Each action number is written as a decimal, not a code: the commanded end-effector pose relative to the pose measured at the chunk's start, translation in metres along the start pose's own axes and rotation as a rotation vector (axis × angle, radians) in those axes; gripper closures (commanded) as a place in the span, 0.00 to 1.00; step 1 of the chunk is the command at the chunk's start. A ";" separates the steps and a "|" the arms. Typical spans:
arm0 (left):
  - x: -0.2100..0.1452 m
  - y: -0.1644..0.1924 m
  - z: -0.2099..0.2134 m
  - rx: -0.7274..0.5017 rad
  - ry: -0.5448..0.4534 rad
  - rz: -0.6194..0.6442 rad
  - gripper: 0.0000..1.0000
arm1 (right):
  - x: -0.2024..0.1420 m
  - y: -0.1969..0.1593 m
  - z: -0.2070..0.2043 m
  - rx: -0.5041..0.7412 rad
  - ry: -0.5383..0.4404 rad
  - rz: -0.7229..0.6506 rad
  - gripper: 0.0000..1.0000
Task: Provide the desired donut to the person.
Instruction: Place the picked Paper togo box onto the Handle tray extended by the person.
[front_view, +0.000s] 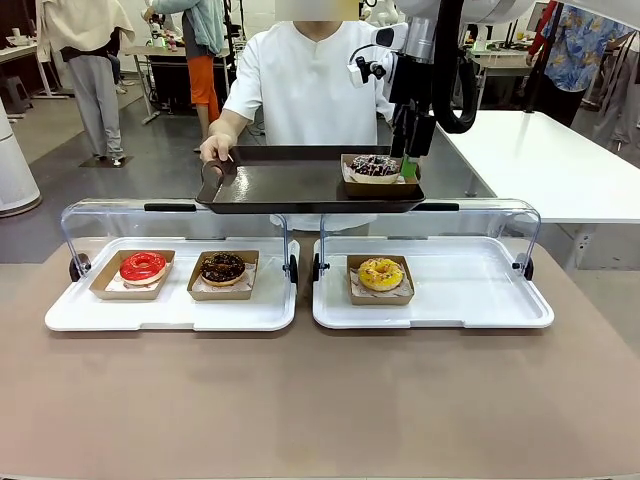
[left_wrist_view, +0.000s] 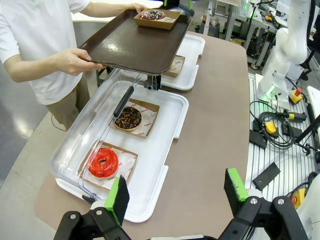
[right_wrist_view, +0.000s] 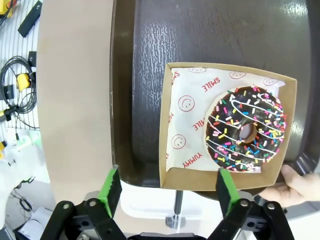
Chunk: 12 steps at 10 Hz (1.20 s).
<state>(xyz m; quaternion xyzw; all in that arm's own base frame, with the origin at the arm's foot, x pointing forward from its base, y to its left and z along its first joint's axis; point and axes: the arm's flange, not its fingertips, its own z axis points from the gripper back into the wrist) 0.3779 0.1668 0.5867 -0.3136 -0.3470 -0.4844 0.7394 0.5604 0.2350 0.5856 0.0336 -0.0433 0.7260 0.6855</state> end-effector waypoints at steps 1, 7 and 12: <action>0.001 -0.001 0.002 -0.005 -0.014 -0.006 0.00 | -0.002 0.000 -0.002 0.020 -0.024 0.020 0.00; 0.001 -0.001 0.002 -0.005 -0.014 -0.006 0.00 | -0.053 0.058 0.021 0.063 -0.084 0.129 0.00; 0.001 -0.001 0.002 -0.005 -0.014 -0.006 0.00 | -0.122 0.120 0.017 -0.026 -0.061 0.132 0.00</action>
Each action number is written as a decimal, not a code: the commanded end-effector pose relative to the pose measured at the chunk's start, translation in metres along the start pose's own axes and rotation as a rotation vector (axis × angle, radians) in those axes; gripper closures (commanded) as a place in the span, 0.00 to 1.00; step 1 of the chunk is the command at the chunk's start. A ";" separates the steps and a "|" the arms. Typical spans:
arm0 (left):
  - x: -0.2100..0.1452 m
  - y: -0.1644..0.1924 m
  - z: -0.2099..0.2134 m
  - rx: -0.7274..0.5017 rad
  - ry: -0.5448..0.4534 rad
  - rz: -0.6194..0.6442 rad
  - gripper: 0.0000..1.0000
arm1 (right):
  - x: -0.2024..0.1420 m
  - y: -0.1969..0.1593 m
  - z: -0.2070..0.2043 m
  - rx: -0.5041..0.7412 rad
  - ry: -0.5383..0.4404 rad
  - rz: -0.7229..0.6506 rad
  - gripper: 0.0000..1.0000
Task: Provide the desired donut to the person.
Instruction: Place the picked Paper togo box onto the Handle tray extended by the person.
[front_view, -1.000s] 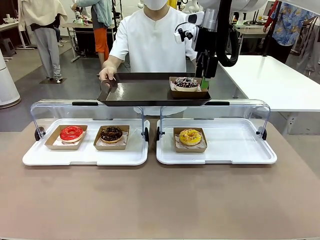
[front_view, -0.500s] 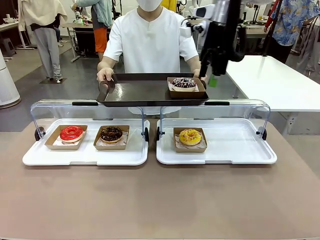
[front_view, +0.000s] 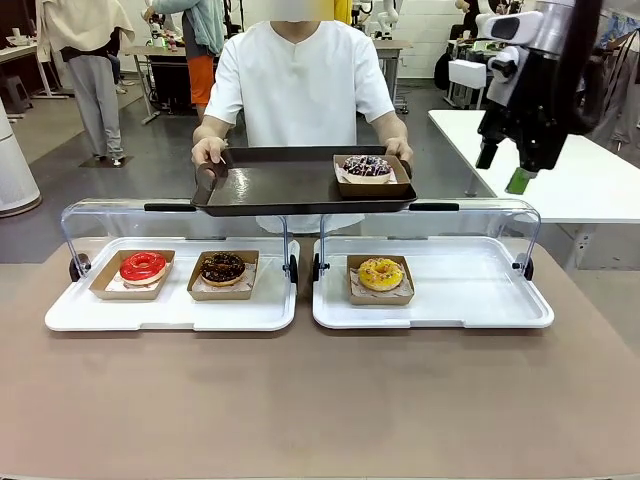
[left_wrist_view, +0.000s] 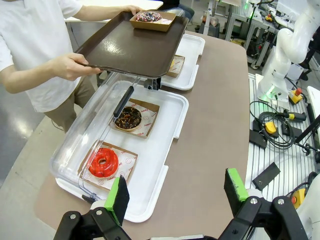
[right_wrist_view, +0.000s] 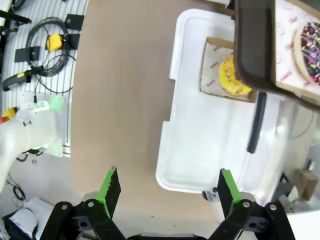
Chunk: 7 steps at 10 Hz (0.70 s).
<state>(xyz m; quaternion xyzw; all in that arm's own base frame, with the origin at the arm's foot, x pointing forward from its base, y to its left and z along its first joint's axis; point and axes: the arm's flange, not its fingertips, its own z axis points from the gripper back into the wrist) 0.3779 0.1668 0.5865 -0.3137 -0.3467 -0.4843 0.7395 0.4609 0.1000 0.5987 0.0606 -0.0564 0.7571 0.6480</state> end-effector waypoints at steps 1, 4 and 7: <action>0.001 -0.001 0.002 -0.004 -0.014 -0.007 0.00 | 0.006 0.019 -0.013 -0.070 0.013 0.067 0.00; 0.001 -0.001 0.002 -0.004 -0.014 -0.007 0.00 | 0.000 0.000 0.000 0.000 0.000 0.000 0.00; 0.001 -0.001 0.002 -0.004 -0.014 -0.007 0.00 | 0.000 0.000 0.000 0.000 0.000 0.000 0.00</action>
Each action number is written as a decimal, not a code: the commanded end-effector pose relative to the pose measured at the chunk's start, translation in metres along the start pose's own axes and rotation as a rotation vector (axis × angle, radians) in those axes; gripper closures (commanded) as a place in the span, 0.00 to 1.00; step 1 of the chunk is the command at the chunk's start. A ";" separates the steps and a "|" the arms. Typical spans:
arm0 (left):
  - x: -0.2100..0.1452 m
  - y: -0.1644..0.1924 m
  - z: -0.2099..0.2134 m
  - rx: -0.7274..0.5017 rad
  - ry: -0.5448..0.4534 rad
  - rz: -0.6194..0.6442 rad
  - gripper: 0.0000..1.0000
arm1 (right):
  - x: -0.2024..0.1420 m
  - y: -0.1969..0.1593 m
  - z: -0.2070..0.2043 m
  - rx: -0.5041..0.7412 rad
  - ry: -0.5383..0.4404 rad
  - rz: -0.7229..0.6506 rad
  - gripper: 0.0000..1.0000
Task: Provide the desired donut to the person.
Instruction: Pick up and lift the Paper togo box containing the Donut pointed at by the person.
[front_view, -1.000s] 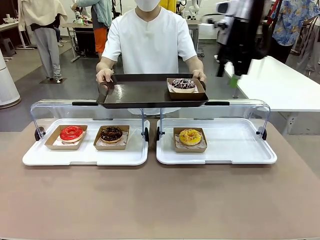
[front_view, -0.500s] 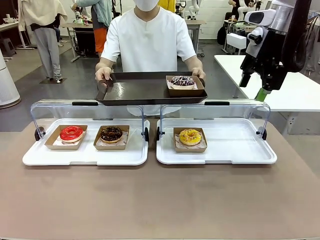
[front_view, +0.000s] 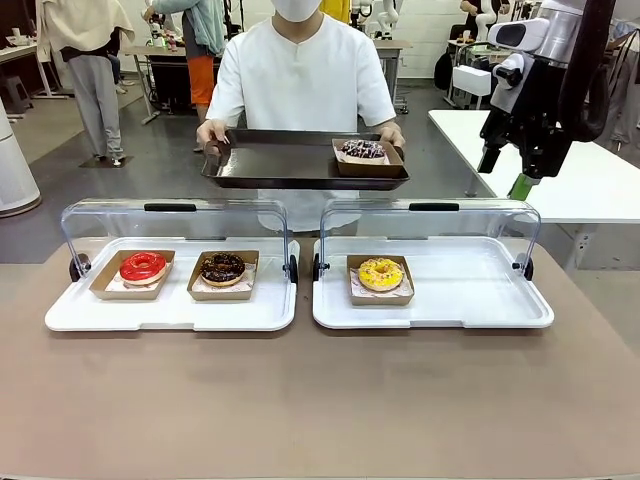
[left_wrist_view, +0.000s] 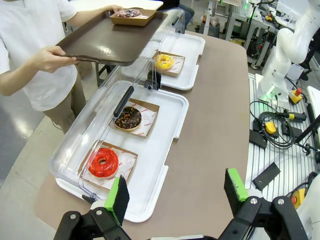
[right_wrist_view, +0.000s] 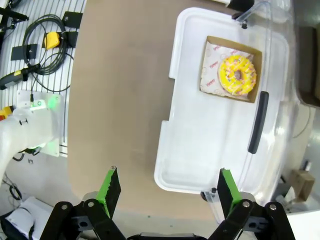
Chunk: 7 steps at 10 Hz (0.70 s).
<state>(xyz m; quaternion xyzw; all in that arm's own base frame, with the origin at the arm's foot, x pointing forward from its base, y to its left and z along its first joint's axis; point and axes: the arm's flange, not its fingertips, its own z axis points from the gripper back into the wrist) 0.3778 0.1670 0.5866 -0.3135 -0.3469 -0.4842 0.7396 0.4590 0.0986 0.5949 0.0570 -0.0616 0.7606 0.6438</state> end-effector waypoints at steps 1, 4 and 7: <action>0.001 -0.001 0.002 -0.005 -0.014 -0.007 0.00 | 0.002 -0.002 0.003 0.012 0.001 -0.012 0.00; 0.001 -0.001 0.002 -0.005 -0.014 -0.007 0.00 | 0.002 -0.002 0.003 0.012 0.001 -0.012 0.00; 0.001 -0.001 0.002 -0.005 -0.014 -0.007 0.00 | 0.002 -0.002 0.003 0.012 0.001 -0.012 0.00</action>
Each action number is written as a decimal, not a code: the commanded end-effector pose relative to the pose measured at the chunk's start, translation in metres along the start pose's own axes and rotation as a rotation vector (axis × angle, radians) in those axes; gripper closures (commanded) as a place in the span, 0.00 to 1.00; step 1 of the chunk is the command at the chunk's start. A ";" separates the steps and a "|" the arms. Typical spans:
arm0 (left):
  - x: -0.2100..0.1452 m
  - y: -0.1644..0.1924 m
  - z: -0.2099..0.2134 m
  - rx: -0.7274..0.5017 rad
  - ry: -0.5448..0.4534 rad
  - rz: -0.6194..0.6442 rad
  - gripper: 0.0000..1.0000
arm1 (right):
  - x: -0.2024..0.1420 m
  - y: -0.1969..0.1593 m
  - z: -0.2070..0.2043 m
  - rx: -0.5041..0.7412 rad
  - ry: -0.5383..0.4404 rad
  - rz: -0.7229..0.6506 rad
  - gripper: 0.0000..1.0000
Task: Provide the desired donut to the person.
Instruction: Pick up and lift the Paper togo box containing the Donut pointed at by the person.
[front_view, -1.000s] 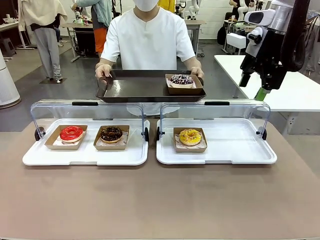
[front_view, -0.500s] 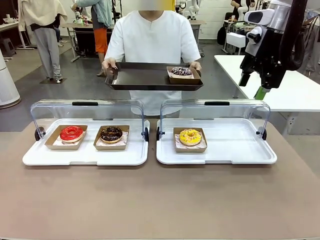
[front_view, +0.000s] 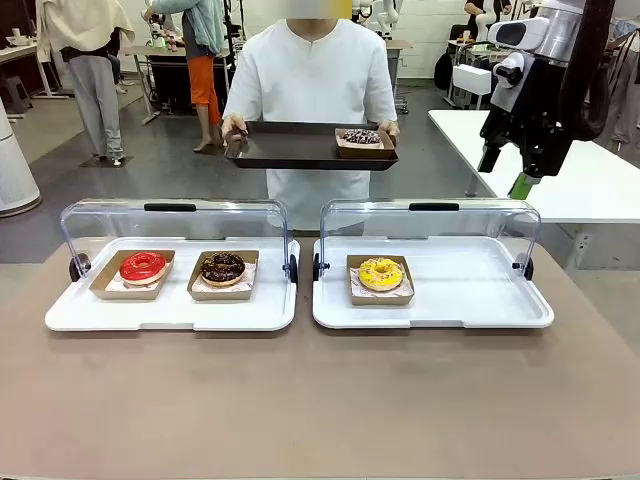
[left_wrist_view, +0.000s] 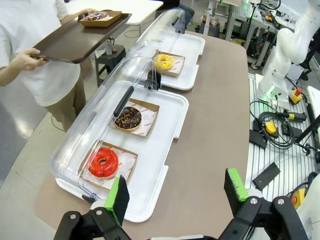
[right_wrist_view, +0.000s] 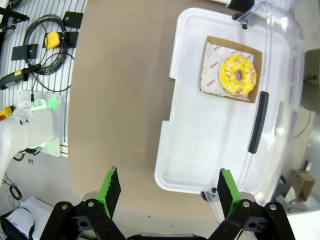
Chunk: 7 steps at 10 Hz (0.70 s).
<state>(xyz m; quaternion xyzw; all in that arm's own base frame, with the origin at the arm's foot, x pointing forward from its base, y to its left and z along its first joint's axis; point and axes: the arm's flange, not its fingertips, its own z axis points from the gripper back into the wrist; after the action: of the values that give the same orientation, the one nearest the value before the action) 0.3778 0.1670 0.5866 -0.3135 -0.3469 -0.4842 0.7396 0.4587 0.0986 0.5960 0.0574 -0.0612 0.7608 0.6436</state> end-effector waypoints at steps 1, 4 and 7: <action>0.001 -0.001 0.002 -0.005 -0.014 -0.007 0.00 | 0.001 -0.002 0.002 0.011 0.001 -0.012 0.00; 0.001 -0.001 0.002 -0.005 -0.014 -0.007 0.00 | 0.000 0.000 0.000 0.000 0.000 0.000 0.00; 0.001 -0.001 0.002 -0.005 -0.014 -0.007 0.00 | -0.079 -0.026 0.037 0.015 -0.261 -0.144 0.00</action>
<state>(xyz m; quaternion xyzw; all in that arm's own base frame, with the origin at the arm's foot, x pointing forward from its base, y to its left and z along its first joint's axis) 0.3776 0.1674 0.5866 -0.3134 -0.3470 -0.4837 0.7399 0.4764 0.0490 0.6106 0.1246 -0.1007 0.7213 0.6739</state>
